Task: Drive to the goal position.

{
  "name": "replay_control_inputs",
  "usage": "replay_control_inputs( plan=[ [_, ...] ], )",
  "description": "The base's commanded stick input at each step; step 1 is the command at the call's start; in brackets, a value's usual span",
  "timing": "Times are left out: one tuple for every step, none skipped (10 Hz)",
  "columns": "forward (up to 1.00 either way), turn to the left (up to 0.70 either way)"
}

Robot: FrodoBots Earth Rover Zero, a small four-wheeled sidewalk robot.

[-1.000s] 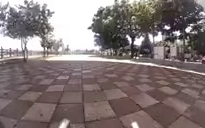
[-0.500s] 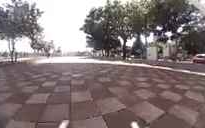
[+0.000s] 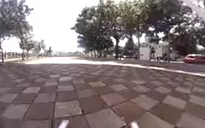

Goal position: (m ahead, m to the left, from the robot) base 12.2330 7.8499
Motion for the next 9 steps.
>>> replay_control_inputs(
  plan=[
    [0.7,0.18],
    [0.7,0.27],
    [0.7,0.27],
    [0.7,0.27],
    [0.7,0.27],
    [0.7,0.27],
    [0.7,0.27],
    [0.7,0.27],
    [0.7,0.27]
  ],
)
